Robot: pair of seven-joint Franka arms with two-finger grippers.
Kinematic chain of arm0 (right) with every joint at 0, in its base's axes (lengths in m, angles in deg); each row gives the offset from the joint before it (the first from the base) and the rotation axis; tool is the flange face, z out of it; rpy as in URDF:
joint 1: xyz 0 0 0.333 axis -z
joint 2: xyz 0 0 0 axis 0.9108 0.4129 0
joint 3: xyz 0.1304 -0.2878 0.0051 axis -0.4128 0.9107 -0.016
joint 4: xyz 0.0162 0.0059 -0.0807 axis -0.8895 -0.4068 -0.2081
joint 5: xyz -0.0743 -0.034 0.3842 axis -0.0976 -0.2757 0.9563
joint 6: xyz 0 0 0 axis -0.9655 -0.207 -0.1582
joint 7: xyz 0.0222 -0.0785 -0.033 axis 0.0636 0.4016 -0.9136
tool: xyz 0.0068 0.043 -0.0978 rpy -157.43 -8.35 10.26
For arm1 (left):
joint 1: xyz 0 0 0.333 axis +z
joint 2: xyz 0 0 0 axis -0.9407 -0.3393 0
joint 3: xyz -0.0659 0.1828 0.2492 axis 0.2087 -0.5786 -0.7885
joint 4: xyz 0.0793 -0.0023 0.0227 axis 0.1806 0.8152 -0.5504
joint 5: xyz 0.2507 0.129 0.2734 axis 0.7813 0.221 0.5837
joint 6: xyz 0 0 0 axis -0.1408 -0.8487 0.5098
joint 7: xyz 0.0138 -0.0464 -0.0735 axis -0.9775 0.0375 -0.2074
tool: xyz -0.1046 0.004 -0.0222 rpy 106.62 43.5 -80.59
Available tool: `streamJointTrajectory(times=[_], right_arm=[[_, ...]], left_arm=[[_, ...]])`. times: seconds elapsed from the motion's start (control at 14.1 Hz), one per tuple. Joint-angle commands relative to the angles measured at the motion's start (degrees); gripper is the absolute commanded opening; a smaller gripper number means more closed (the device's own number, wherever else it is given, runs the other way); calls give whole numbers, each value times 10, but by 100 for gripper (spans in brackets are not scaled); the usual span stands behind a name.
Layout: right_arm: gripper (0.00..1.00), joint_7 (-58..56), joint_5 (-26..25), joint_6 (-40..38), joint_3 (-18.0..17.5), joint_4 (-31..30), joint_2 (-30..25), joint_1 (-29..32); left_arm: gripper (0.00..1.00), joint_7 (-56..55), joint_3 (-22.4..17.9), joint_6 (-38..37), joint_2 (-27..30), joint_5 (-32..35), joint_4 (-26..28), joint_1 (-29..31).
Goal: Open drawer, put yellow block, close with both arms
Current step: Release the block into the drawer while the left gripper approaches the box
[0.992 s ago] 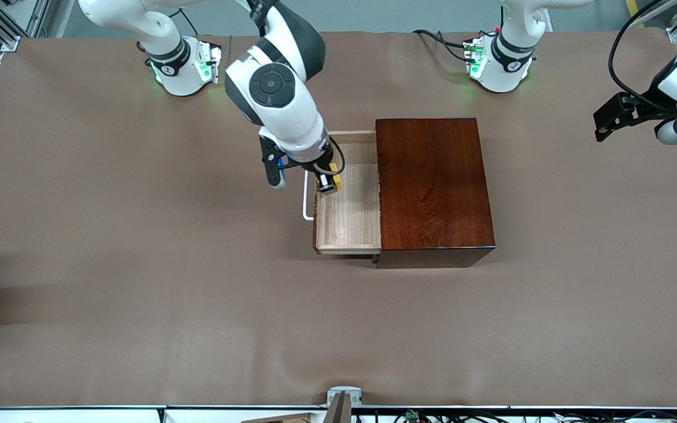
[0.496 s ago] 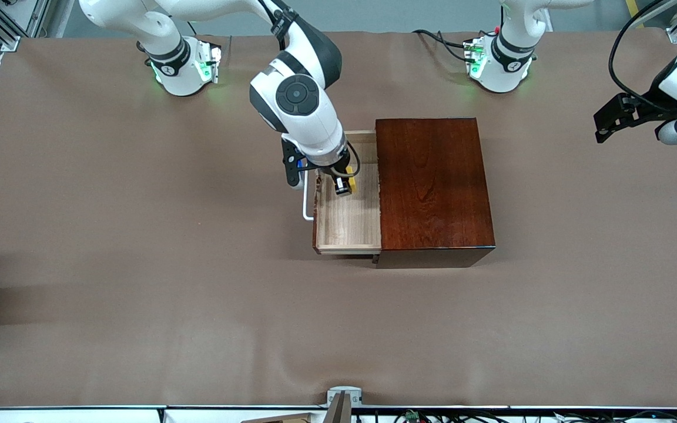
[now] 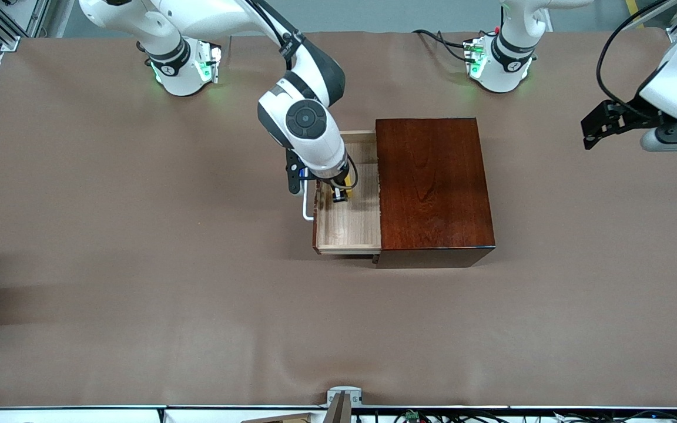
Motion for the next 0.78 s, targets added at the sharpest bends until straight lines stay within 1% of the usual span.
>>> streamJointTrajectory(times=[0.0,0.07,0.14,0.21,0.28,0.35,0.57,0.71], right_arm=[[24,15,9,-4,5,8,3,-7],[34,27,9,-2,5,8,5,-7],[55,36,8,-3,5,10,6,-7],[72,39,8,-6,5,12,5,-7],[89,43,7,-8,5,13,5,-7],[100,42,4,-8,5,14,3,-8],[100,38,5,-15,5,38,2,-1],[100,33,6,-61,8,71,0,10]], left_arm=[[100,-7,15,14,-5,-9,-1,0],[100,-18,17,17,-10,-11,-1,0],[100,-38,30,17,-15,-11,-2,-1],[100,-58,40,17,-19,-9,-2,-1],[100,-77,52,17,-30,-9,-3,-2],[100,-95,66,18,-42,-8,-13,-2],[100,-152,102,21,-84,-8,-38,-7],[100,-201,109,40,-107,-7,-43,-34]])
